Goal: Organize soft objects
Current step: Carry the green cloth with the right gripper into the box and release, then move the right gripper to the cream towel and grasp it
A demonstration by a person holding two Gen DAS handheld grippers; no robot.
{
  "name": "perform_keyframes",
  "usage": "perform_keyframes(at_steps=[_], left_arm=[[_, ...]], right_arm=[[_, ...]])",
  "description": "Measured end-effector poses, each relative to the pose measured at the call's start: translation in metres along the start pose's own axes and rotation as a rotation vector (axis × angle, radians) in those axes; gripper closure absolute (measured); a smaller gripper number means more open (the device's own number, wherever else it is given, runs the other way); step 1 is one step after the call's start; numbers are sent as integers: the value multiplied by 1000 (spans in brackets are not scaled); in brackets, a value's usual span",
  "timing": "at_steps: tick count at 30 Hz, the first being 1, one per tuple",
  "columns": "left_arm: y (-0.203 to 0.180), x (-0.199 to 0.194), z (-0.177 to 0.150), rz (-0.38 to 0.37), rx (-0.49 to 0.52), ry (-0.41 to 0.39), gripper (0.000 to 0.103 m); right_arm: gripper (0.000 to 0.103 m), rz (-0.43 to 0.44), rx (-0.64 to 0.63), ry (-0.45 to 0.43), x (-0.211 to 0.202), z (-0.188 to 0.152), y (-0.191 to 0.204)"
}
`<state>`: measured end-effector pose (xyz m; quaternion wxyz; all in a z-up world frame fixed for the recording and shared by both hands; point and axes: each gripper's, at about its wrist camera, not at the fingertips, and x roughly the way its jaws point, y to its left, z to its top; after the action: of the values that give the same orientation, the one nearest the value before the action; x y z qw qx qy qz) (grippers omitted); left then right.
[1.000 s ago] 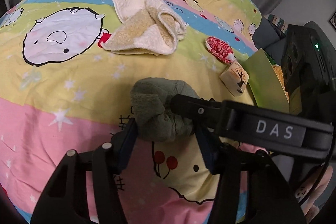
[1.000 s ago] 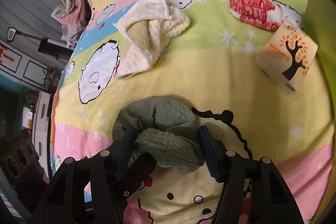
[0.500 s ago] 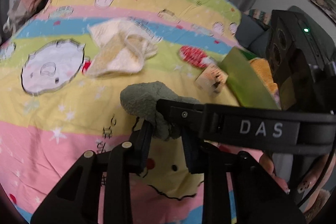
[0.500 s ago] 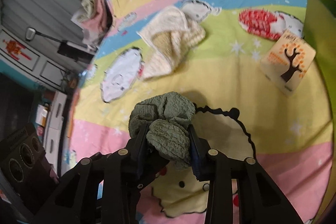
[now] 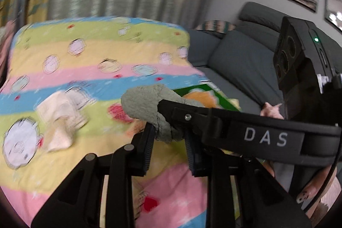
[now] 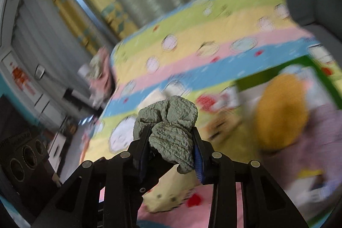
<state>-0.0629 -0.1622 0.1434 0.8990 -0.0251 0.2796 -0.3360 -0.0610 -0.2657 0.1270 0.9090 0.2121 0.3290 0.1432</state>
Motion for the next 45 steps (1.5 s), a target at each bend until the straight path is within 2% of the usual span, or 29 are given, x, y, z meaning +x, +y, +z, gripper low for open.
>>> perform_keyframes(at_steps=[5, 9, 16, 20, 26, 32, 36, 38, 45], left_arm=[[-44, 36, 16, -105, 77, 31, 78], [-74, 60, 18, -174, 143, 66, 78], [-101, 104, 17, -244, 148, 179, 78], [-106, 125, 12, -227, 139, 244, 78], [-99, 155, 0, -198, 51, 365, 78], [-103, 168, -5, -169, 46, 401, 78], [-101, 176, -6, -136, 31, 458, 74], [-100, 178, -7, -124, 22, 469, 74], [-96, 166, -9, -137, -3, 429, 74]], right_arm=[[65, -98, 69, -121, -45, 11, -42], [65, -139, 135, -173, -70, 11, -77], [65, -228, 262, -194, -88, 7, -130], [65, -279, 317, -162, -84, 3, -155], [65, -292, 396, -76, -61, -3, -184], [65, -334, 423, -30, -48, -7, -199], [65, -342, 446, -18, -45, -8, -206], [65, -360, 453, -11, -43, -9, -209], [63, -396, 440, -3, -40, -6, -205]])
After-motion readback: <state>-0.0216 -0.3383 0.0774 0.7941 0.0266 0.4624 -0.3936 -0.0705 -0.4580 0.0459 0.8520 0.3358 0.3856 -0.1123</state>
